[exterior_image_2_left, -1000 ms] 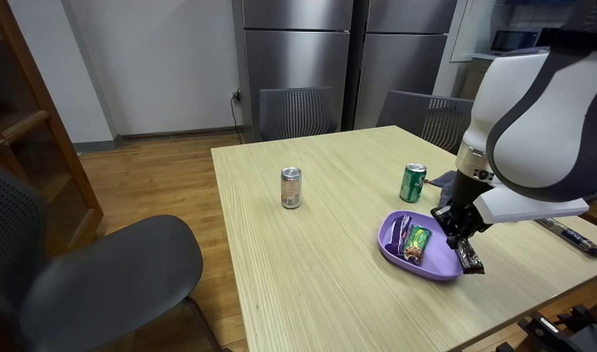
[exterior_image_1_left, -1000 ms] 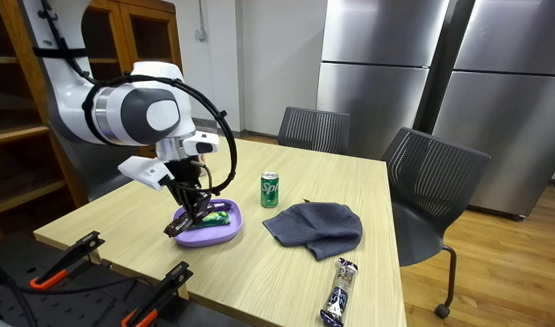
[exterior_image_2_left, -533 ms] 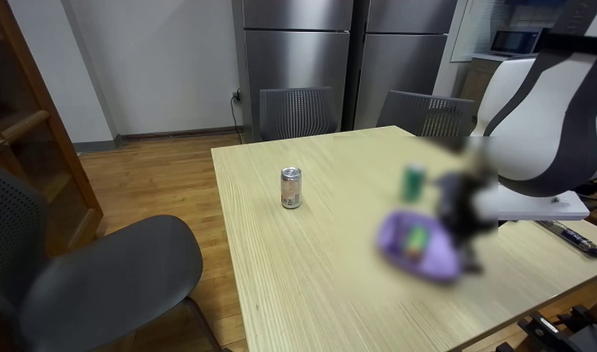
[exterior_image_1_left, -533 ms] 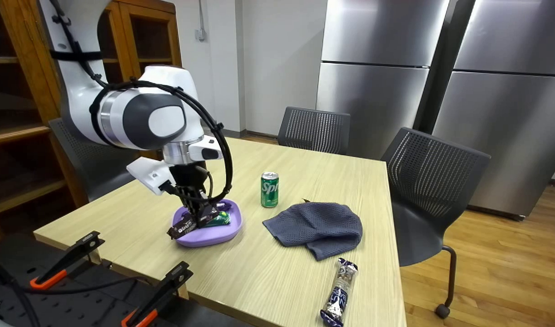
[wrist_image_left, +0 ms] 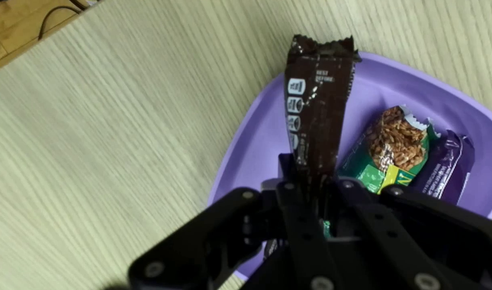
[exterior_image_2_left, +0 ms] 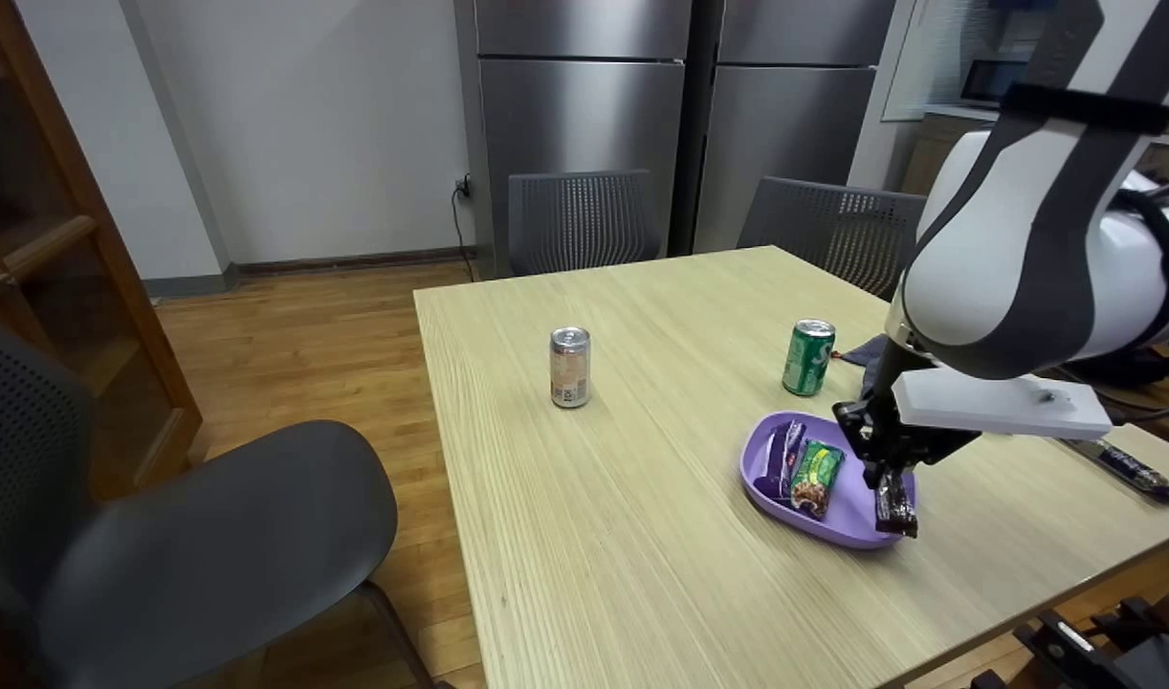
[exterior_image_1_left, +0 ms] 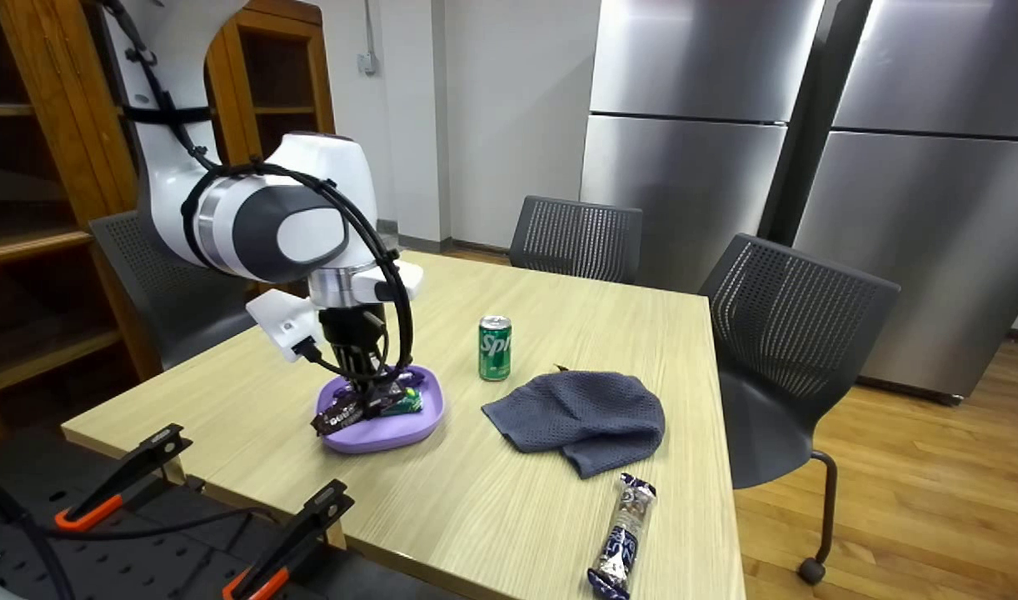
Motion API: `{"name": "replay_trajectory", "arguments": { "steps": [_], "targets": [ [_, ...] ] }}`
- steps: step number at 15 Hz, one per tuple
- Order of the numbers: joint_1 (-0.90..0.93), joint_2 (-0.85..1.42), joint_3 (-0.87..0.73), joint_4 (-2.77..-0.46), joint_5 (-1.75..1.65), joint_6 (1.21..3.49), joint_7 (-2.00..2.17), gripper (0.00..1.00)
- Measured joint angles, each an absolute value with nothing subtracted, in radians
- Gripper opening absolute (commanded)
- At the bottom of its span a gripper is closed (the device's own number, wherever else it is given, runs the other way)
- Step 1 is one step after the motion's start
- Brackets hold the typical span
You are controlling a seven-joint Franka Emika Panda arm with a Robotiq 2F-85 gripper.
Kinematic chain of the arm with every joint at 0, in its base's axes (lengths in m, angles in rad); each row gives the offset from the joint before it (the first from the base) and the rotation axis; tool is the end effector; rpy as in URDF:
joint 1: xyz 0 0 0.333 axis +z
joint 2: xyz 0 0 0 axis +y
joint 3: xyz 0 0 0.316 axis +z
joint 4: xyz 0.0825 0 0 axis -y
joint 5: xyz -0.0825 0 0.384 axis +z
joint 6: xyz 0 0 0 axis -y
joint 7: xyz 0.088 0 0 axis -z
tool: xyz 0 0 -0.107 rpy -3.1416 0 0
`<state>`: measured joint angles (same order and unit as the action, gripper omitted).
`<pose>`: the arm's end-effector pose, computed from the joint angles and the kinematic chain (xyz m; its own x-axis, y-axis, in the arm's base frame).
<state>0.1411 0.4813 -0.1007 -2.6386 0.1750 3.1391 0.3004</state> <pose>0.4003 -0.0059 0.0893 0.9113 -0.4097 0.0400 -0.4110 -0.9111 0.0313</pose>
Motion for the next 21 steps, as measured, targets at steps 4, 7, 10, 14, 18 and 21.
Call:
{"name": "replay_trajectory", "arguments": {
  "steps": [4, 7, 10, 14, 18, 21],
  "targets": [
    [0.102, 0.517, -0.072, -2.596, 0.204, 3.139, 0.302, 0.04],
    [0.087, 0.544, -0.061, -2.568, 0.219, 3.139, 0.305, 0.04],
    [0.086, 0.572, -0.053, -2.542, 0.23, 3.139, 0.309, 0.04],
    [0.084, 0.609, -0.038, -2.512, 0.255, 3.139, 0.317, 0.04],
    [0.082, 0.63, -0.032, -2.492, 0.275, 3.139, 0.319, 0.04],
    [0.078, 0.632, -0.029, -2.487, 0.283, 3.139, 0.322, 0.04]
  ]
}}
